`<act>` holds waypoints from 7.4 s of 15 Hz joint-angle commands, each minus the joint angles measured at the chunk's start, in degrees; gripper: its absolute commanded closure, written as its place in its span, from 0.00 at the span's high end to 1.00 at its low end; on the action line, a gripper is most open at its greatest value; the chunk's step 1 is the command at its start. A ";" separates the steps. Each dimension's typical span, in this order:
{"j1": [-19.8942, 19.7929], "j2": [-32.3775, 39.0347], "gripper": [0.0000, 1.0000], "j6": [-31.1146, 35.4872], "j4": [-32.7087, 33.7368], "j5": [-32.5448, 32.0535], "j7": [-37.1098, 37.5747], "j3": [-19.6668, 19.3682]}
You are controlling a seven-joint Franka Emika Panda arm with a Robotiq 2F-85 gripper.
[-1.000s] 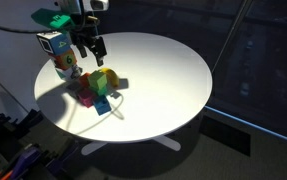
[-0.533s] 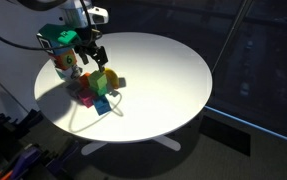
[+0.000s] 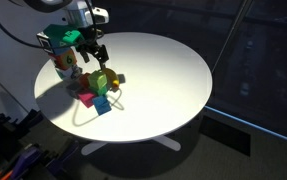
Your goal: Pick up the lime green block and put it on the block with the number four on it
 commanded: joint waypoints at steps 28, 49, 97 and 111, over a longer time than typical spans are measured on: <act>1.27 9.44 1.00 -0.82 6.78 -1.46 1.05 -0.86; 1.24 9.21 1.00 -1.68 5.07 -1.46 1.72 -1.65; 4.81 -11.50 0.24 -27.58 10.13 -4.31 16.20 0.04; 7.70 -14.12 0.24 -28.24 9.59 -2.12 14.56 5.00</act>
